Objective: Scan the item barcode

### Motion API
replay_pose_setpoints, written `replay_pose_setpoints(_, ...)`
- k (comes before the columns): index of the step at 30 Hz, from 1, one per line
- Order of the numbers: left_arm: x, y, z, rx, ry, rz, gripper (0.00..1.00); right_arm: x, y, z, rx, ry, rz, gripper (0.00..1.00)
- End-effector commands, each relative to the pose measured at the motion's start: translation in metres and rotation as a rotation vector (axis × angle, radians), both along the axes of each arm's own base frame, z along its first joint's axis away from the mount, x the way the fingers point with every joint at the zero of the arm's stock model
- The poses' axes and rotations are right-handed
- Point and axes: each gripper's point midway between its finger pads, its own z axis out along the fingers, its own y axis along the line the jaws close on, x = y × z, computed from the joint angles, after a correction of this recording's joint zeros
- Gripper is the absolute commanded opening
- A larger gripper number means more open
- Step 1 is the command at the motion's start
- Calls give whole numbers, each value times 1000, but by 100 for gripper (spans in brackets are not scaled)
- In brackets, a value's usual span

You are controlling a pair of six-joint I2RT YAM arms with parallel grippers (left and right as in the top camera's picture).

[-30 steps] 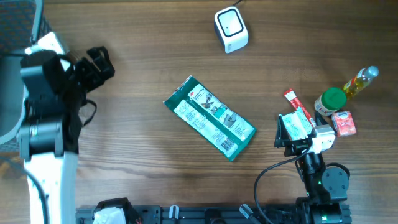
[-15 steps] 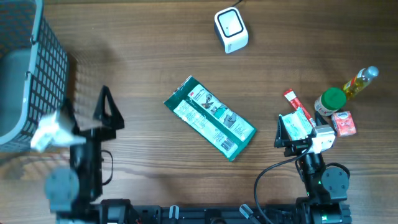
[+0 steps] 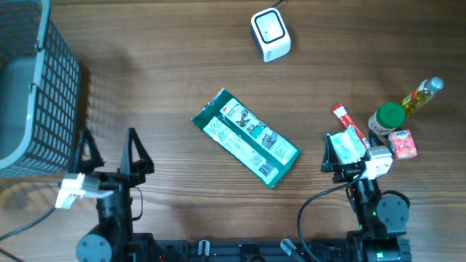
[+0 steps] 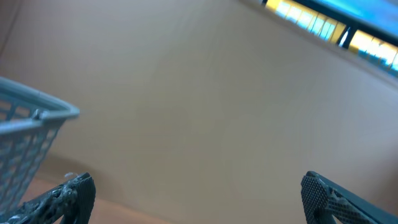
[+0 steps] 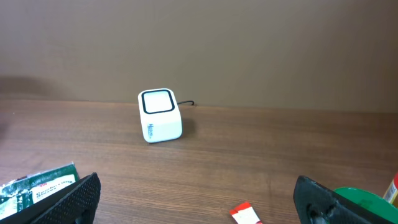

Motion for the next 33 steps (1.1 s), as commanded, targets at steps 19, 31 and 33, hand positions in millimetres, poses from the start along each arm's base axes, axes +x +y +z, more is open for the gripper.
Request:
replay_pose_setpoints(19, 31, -22, -154, 420, 470, -54, 100, 0, -2, 2, -12, -11, -13, 100)
replay_pose_setpoints(31, 31, -21, -154, 360, 474, -59, 100, 0, -2, 2, -12, -11, -13, 100)
replay_pose_setpoints(33, 31, -21, -154, 360, 474, -60, 100, 0, -2, 2, -11, -11, -13, 100)
